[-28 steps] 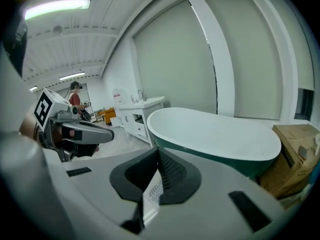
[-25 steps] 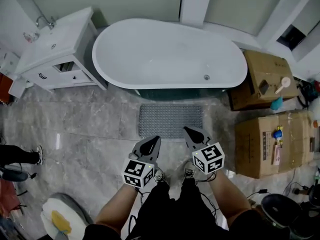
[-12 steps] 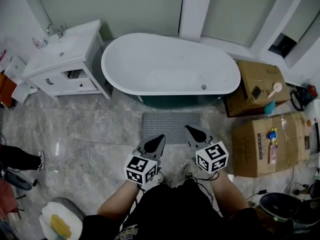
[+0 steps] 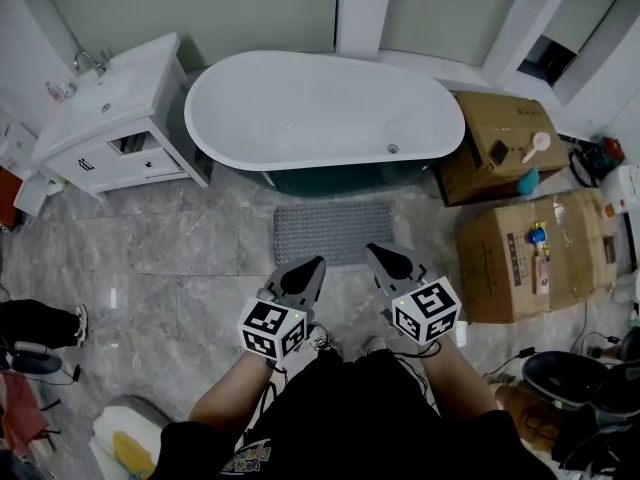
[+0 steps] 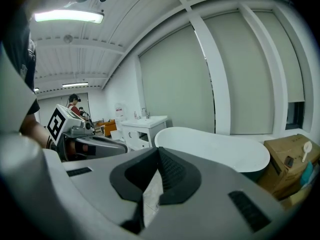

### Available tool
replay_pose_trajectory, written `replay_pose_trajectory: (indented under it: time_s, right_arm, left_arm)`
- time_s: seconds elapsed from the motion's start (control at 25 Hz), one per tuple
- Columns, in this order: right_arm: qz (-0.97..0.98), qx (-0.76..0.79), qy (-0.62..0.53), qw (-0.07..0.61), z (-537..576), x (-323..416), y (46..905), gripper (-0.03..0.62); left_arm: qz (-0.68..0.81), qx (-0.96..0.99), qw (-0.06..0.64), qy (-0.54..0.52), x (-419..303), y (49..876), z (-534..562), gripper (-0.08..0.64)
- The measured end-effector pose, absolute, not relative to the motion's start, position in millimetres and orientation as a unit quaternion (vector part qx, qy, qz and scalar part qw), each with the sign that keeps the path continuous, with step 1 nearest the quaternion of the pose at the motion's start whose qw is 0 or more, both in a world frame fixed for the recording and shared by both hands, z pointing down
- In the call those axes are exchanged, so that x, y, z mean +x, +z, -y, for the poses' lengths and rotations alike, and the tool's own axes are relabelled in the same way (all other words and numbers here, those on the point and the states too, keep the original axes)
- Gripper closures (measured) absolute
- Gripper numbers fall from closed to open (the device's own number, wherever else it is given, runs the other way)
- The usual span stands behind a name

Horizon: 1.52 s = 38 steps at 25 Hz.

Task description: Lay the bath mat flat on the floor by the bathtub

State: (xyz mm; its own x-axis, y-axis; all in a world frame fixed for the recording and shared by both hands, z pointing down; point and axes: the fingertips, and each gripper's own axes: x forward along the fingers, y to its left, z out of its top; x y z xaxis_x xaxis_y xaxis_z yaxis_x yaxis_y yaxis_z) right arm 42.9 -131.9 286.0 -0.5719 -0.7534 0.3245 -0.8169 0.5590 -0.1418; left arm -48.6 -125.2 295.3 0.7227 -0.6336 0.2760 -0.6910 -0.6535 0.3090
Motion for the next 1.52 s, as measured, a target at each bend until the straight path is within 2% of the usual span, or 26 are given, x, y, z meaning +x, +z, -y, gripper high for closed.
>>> replay_pose_trajectory:
  time_s: [0.92, 1.12, 1.52]
  right_arm:
    - [0.888, 0.427, 0.149, 0.084, -38, 147, 289, 0.575]
    - [0.896, 0.410, 0.149, 0.086, -70, 139, 297, 0.575]
    - [0.909, 0.377, 0.153, 0.090, -95, 87, 298, 0.575]
  left_arm:
    - [0.384, 0.896, 0.201, 0.094, 56, 297, -49, 0.545]
    - [0.397, 0.891, 0.202, 0.090, 54, 300, -85, 0.545]
    - [0.435, 0.875, 0.198, 0.074, 2, 290, -113, 0.545]
